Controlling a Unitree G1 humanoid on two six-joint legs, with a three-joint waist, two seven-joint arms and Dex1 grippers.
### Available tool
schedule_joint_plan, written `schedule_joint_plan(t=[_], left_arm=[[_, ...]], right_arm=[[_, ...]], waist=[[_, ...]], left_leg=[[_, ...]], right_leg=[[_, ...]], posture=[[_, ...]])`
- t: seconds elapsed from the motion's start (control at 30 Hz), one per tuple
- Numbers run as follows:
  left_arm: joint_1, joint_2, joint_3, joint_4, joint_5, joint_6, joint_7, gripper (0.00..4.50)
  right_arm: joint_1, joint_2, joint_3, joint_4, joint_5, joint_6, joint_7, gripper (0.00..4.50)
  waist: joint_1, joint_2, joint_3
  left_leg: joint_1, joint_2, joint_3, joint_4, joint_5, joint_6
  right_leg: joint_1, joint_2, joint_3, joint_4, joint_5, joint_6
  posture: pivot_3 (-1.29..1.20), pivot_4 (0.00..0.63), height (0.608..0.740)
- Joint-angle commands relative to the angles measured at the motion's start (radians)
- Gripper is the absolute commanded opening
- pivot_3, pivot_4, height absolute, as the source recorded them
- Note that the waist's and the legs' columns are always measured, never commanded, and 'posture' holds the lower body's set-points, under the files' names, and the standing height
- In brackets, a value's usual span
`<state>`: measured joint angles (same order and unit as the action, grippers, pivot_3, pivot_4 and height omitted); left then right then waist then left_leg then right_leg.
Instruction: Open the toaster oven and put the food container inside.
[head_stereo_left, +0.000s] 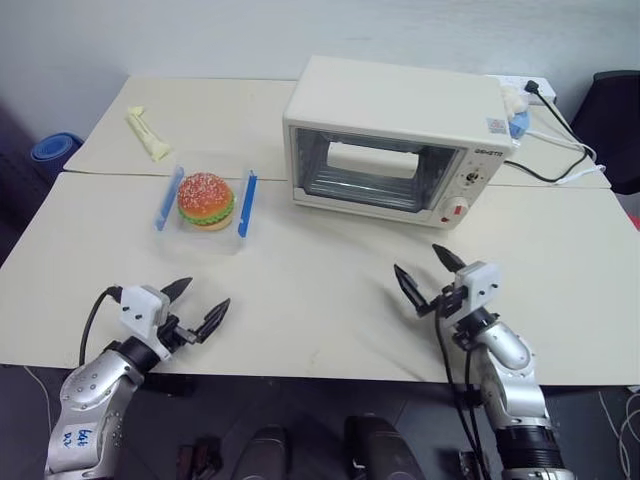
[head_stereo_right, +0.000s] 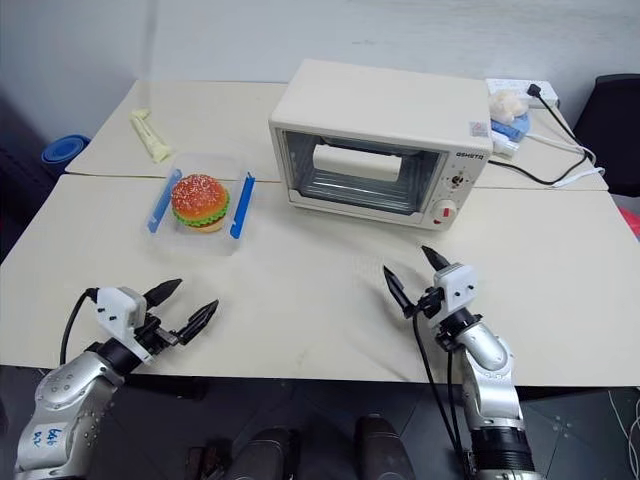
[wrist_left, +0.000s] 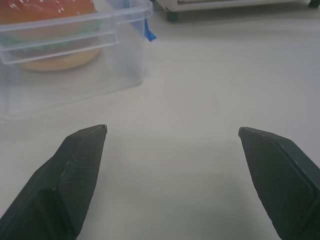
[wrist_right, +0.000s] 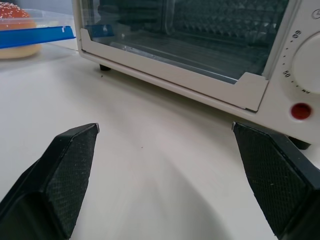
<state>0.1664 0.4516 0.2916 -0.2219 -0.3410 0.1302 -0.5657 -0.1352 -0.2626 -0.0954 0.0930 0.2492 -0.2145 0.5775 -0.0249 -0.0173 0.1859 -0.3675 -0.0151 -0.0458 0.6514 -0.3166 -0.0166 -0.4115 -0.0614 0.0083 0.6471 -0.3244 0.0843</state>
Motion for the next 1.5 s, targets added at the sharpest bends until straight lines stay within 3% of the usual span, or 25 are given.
schedule_joint_plan(t=[0.03, 0.1, 0.23, 0.37, 0.57, 0.8, 1.2, 1.5], left_arm=[[-0.003, 0.015, 0.019, -0.034, -0.034, -0.027, -0.035, 4.5], [-0.024, 0.043, 0.036, -0.064, -0.09, 0.026, -0.064, 4.5], [-0.106, 0.18, 0.094, -0.125, -0.36, 0.203, -0.237, 4.5], [-0.273, 0.264, 0.1, -0.06, -0.441, 0.281, -0.295, 4.5], [-0.466, 0.251, 0.009, 0.056, -0.382, 0.253, -0.354, 4.5], [-0.519, 0.221, -0.036, 0.084, -0.347, 0.238, -0.375, 4.5], [-0.472, 0.218, -0.004, 0.066, -0.383, 0.259, -0.39, 4.5], [-0.498, 0.211, -0.022, 0.052, -0.385, 0.27, -0.395, 4.5]], right_arm=[[0.005, -0.024, -0.001, -0.055, 0.034, 0.007, 0.036, 4.46], [0.007, -0.054, -0.008, -0.119, 0.076, 0.055, 0.065, 4.46], [-0.029, -0.155, -0.025, -0.27, 0.187, 0.234, 0.113, 4.46], [-0.153, -0.242, -0.03, -0.322, 0.271, 0.426, 0.116, 4.46], [-0.347, -0.247, -0.006, -0.227, 0.27, 0.499, 0.144, 4.46], [-0.432, -0.229, 0.027, -0.179, 0.253, 0.503, 0.189, 4.46], [-0.267, -0.267, 0.009, -0.329, 0.283, 0.565, 0.212, 4.46], [-0.398, -0.239, -0.015, -0.147, 0.222, 0.485, 0.163, 4.46]], waist=[[0.0, 0.0, 0.0], [0.0, 0.0, 0.0], [0.0, 0.0, 0.0], [0.001, 0.0, 0.0], [-0.002, 0.001, 0.0], [-0.004, 0.001, 0.0], [0.0, 0.001, 0.0], [-0.004, 0.001, 0.0]], left_leg=[[0.0, 0.0, 0.0, 0.0, 0.0, 0.0], [0.0, 0.0, 0.0, 0.0, 0.0, 0.0], [-0.001, 0.0, -0.001, 0.001, 0.0, 0.0], [0.0, 0.0, -0.002, 0.002, 0.0, 0.0], [-0.001, 0.0, -0.001, 0.0, 0.003, -0.005], [-0.004, 0.0, 0.001, 0.002, 0.002, -0.003], [-0.004, 0.0, 0.0, 0.004, 0.002, -0.003], [-0.003, 0.0, 0.0, 0.004, 0.002, -0.003]], right_leg=[[0.0, 0.0, 0.0, 0.0, 0.0, 0.0], [0.0, 0.0, 0.0, 0.0, 0.0, 0.0], [0.0, 0.0, 0.0, 0.0, 0.0, 0.0], [0.001, 0.0, 0.0, 0.0, 0.0, 0.0], [-0.001, 0.001, -0.001, 0.0, 0.0, -0.001], [-0.002, 0.0, 0.0, 0.0, 0.0, 0.0], [-0.001, 0.0, 0.0, -0.001, 0.0, 0.0], [-0.002, 0.001, 0.0, 0.0, 0.0, 0.0]], posture=[[0.0, 0.15, 0.74], [0.0, 0.15, 0.74], [0.0, 0.15, 0.74], [0.0, 0.15, 0.74], [0.0, 0.15, 0.74], [0.0, 0.15, 0.74], [0.0, 0.15, 0.74], [0.0, 0.15, 0.74]])
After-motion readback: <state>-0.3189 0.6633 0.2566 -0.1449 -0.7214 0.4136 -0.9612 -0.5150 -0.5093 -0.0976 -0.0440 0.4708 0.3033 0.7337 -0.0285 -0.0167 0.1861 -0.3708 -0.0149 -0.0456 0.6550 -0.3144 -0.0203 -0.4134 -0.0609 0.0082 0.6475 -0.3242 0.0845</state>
